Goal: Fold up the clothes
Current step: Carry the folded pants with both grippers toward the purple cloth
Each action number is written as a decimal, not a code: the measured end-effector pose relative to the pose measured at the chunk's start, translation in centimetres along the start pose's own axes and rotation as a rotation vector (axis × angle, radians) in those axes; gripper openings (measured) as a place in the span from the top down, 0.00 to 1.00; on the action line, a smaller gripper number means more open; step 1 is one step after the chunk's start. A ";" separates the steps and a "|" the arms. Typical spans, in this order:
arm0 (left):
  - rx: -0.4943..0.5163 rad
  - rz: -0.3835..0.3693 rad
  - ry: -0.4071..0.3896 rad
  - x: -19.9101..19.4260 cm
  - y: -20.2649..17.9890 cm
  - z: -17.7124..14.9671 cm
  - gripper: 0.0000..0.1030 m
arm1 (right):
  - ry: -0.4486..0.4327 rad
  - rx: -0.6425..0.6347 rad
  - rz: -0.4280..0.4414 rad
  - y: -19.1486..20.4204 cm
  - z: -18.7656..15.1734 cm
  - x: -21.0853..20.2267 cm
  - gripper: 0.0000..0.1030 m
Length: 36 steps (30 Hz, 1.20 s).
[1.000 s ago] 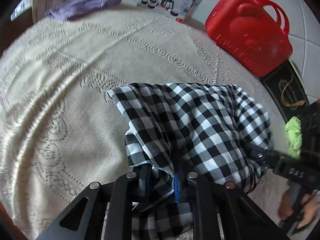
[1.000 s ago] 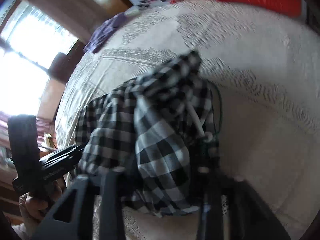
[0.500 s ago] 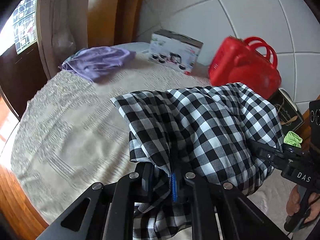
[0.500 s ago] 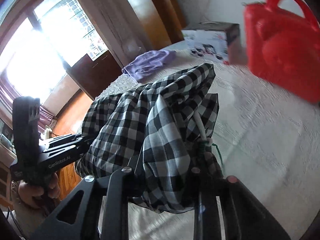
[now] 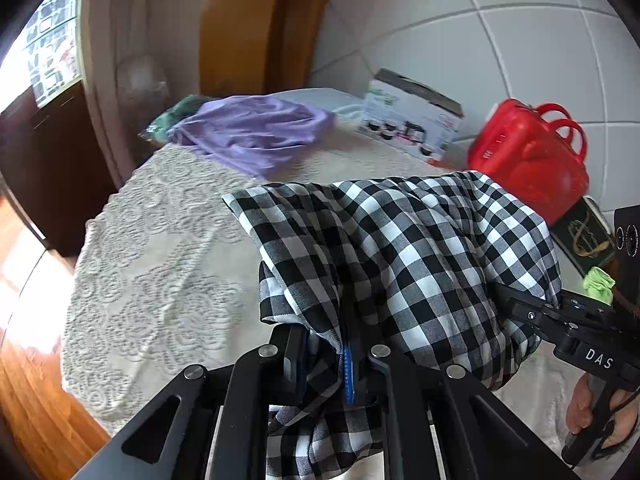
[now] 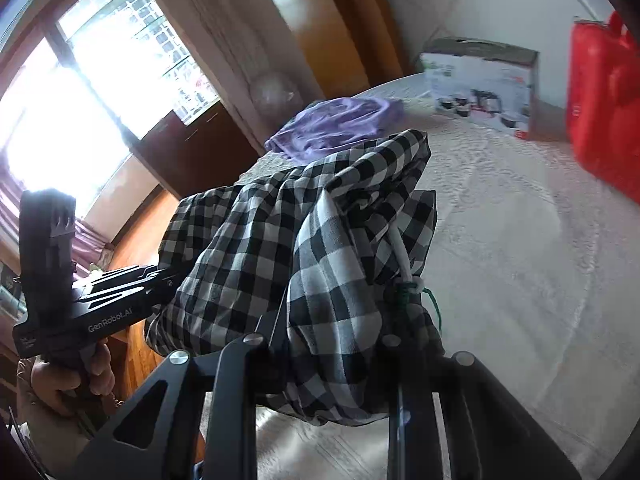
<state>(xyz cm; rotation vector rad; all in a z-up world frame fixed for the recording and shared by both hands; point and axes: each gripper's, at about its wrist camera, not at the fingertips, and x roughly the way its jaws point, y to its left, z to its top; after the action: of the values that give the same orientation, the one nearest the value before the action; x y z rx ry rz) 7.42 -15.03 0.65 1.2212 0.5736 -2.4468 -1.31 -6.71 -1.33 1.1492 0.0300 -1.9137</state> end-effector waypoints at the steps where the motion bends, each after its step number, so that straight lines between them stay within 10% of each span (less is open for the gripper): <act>1: -0.004 0.007 0.003 0.0 0.6 0.0 0.87 | 0.006 -0.009 0.005 0.3 0.1 0.5 0.78; 11: -0.013 0.004 0.054 2.5 6.4 3.7 0.87 | 0.044 0.007 0.026 2.7 3.3 5.9 0.78; 36: 0.574 -0.093 0.106 23.3 17.9 33.7 0.87 | -0.281 0.467 -0.130 -1.4 23.0 26.4 0.78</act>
<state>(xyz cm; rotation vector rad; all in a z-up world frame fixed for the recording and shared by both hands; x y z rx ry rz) -20.07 -50.03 -3.35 1.5670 -0.0694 -2.7369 -23.31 -33.17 -7.82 1.1823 -0.5311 -2.2535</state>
